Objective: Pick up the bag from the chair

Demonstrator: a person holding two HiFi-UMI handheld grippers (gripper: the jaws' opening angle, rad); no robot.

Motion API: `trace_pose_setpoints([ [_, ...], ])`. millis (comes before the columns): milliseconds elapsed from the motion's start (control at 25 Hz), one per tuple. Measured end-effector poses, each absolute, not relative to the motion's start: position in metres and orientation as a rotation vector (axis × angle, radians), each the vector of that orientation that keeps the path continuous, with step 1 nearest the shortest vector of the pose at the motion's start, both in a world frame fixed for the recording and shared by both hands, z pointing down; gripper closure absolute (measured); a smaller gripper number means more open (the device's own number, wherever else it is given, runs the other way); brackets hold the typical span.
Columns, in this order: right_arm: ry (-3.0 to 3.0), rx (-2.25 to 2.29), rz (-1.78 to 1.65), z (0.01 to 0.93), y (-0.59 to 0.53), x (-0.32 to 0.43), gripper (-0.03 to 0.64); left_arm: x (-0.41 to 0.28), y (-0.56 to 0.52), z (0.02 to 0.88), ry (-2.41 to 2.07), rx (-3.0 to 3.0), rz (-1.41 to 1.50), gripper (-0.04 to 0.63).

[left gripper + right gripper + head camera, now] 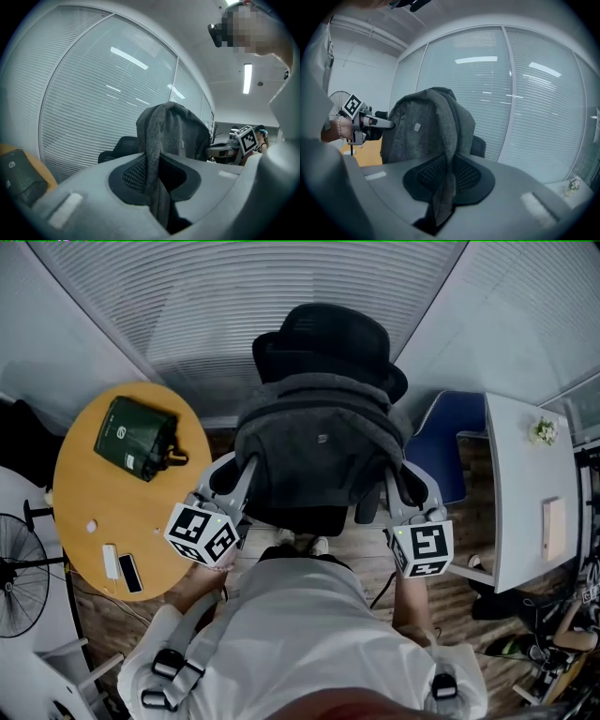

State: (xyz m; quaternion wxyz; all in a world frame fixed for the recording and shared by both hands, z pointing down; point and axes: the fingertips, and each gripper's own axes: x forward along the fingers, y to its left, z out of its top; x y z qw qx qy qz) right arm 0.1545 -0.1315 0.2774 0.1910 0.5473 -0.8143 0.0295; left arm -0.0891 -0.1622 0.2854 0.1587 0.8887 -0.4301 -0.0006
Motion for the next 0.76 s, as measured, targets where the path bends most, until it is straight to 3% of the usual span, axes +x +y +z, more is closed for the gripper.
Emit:
trace_pose_setpoints([
  [760,-2.288,1.557,0.066,0.276,-0.134,0.149,0.572,-0.094,-0.168,0.287,-1.214,2.546,-0.022,0.546],
])
